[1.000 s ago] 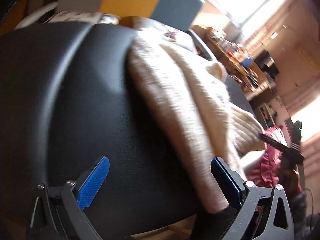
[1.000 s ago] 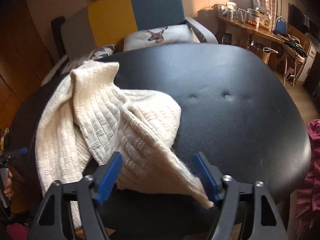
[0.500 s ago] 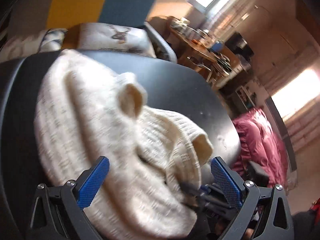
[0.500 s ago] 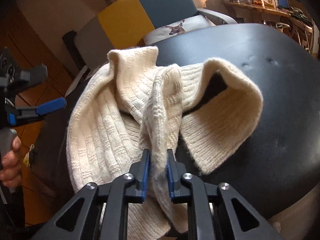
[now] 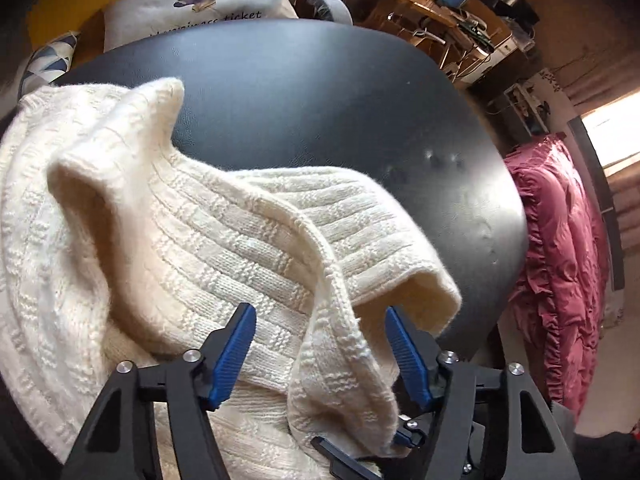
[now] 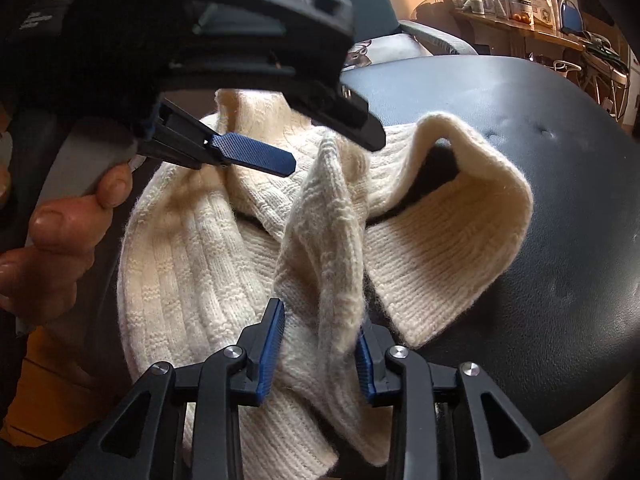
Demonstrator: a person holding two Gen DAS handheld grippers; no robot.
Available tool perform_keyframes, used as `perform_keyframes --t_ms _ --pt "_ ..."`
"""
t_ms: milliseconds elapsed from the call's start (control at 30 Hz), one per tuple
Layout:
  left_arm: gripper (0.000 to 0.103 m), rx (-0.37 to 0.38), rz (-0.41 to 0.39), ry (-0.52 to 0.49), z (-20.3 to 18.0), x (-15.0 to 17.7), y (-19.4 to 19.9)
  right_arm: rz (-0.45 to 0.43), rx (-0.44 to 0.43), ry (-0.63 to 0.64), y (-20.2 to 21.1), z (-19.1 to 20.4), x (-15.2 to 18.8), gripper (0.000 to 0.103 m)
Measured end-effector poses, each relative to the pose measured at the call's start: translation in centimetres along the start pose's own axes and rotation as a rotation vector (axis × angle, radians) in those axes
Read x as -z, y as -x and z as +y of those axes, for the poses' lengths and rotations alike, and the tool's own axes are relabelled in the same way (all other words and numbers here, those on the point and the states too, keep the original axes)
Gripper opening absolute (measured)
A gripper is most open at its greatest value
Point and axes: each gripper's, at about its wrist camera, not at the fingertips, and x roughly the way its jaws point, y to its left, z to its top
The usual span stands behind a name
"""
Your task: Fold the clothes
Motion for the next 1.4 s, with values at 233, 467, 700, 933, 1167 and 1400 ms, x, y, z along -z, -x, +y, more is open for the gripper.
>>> perform_keyframes --t_ms 233,467,700,933,1167,1400 --pt "0.012 -0.036 0.022 -0.036 0.6 0.4 -1.3 -0.005 0.017 0.018 0.1 0.3 0.4 0.035" --pt "0.010 0.160 -0.216 -0.014 6.0 3.7 7.5 -0.104 -0.181 -0.086 3.5 -1.9 0.1 0.041" --pt "0.010 0.138 -0.471 0.057 16.2 10.6 17.7 -0.118 -0.246 -0.210 2.7 -3.5 -3.1 0.050" --pt "0.013 -0.048 -0.439 0.292 25.6 17.4 16.3 0.013 -0.113 -0.198 -1.8 -2.3 -6.4 0.050" --pt "0.056 -0.077 -0.506 0.261 24.0 16.5 17.8 0.087 -0.055 -0.030 -5.0 1.6 -10.7 0.050" --pt "0.074 -0.226 -0.433 0.208 23.9 10.9 14.1 0.171 0.079 0.169 -9.3 4.1 -11.5 0.050"
